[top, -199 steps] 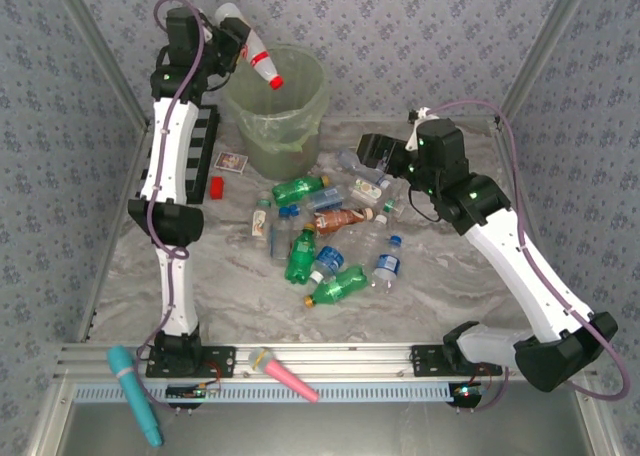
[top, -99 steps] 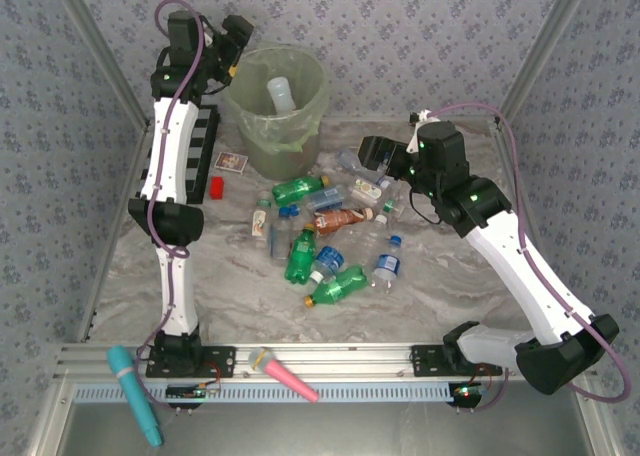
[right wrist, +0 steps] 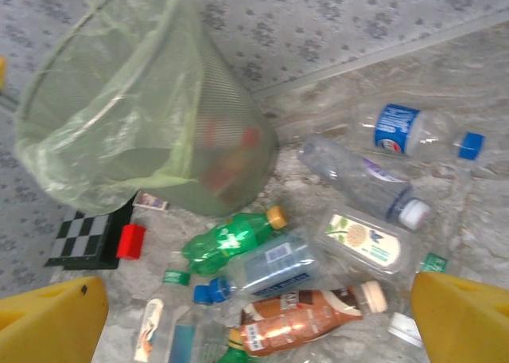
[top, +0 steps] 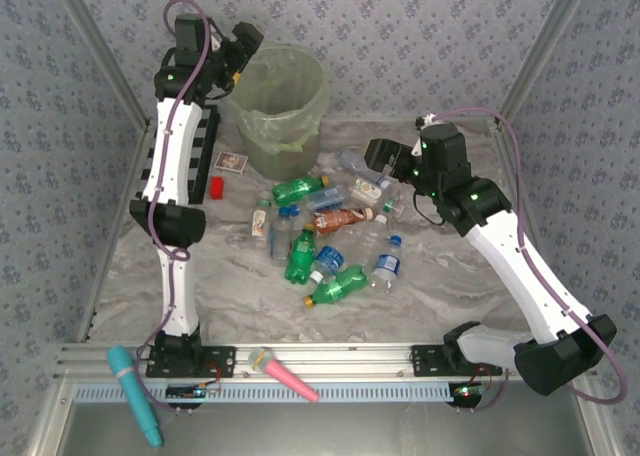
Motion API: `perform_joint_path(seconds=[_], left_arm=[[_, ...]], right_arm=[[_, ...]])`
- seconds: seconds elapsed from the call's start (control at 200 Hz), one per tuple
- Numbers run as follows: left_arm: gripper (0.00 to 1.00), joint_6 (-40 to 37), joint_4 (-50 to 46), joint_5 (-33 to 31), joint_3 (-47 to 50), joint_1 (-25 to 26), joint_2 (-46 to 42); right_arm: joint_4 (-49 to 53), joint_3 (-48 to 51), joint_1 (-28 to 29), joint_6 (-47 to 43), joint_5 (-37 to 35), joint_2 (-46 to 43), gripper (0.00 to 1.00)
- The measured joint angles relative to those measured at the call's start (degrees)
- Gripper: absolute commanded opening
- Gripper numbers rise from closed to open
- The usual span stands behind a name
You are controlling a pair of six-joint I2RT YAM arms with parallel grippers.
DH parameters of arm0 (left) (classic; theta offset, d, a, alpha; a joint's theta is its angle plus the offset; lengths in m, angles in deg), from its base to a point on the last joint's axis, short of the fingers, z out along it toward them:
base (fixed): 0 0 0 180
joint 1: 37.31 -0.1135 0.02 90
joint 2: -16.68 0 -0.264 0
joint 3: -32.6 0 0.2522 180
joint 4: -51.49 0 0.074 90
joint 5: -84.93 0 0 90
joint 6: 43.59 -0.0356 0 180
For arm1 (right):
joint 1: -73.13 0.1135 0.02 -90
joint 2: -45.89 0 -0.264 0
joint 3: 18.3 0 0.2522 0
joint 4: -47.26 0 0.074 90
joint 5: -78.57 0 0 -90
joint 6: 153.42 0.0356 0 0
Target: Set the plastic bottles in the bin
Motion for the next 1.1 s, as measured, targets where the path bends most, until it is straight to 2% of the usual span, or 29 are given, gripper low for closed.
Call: perform_joint_path(seconds=[0.115,0.24,0.515,0.675,0.895,1.104], left_arm=[[1.0,-4.07,-2.73,-0.7,2.19,1.49,-3.5],[1.0,-8.66,-4.31,-1.68,8.66,3.32,-9.92],[1.0,-14.32,-1.31,-2.89,33.81,5.95,-26.27],[1.0,-16.17,2.27,-2.49,46.69,6.67,-31.91],[1.0,-18.53,5.16,-1.22,59.95,8.09,-38.23],[1.0,-19.15,7.34,-1.44,63.65,8.13,-42.27]], right_arm=[[0.83,1.31,-3.23,0.55,1.2,0.13,1.0],[3.13,1.55,-5.16,1.31,1.75,1.49,1.0],[8.2,7.87,-5.79,3.08,3.06,3.26,0.77],[10.69,14.58,-5.79,4.81,4.5,3.17,0.7],[11.72,23.23,-4.22,7.48,7.34,3.15,0.68],[9.92,27.3,-3.48,8.59,10.27,5.29,0.68]])
